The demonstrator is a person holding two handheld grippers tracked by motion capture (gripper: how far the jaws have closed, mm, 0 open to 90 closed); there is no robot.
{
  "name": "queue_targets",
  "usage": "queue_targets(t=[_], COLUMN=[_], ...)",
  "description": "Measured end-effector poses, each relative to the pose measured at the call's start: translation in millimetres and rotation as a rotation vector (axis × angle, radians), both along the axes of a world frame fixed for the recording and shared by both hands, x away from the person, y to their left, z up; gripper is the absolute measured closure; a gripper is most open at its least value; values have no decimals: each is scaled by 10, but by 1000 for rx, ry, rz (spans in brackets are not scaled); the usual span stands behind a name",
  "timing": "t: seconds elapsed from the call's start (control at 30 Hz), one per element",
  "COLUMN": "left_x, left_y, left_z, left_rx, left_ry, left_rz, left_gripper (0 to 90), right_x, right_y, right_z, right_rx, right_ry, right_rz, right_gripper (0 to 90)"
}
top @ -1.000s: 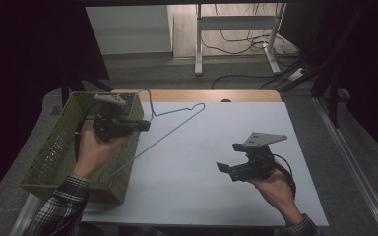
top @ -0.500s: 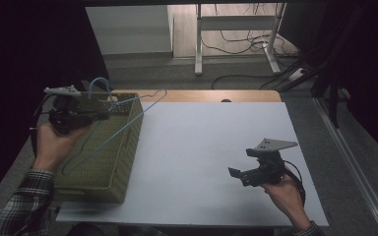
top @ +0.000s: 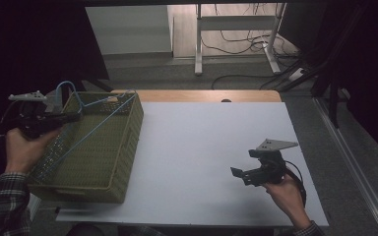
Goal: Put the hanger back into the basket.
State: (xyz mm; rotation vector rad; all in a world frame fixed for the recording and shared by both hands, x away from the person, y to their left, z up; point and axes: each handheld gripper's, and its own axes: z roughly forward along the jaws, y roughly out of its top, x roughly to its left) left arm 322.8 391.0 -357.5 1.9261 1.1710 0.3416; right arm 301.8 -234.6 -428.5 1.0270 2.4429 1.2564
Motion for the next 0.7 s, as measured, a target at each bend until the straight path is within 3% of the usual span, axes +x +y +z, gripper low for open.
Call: queue_targets(t=[0.17,0.37,0.53,0.7], left_x=[25,141,239,286], left_y=[103,108,121,170], left_z=[-185,-510,-778,-921], left_rx=[-5,-18,-20,19], left_ry=[-7,18,71,115], left_rz=[16,17,41,101], left_gripper=[876,875,874,869], right_x=[7,1,-19,-30], right_y=[-4,-5,-26,-61], right_z=[-18,-55,-93,-128], right_rx=[-5,-15,-26,-33], right_ry=[4,12,21,28], right_rz=[-3,-2,-9,-17], right_gripper=[46,46,46,46])
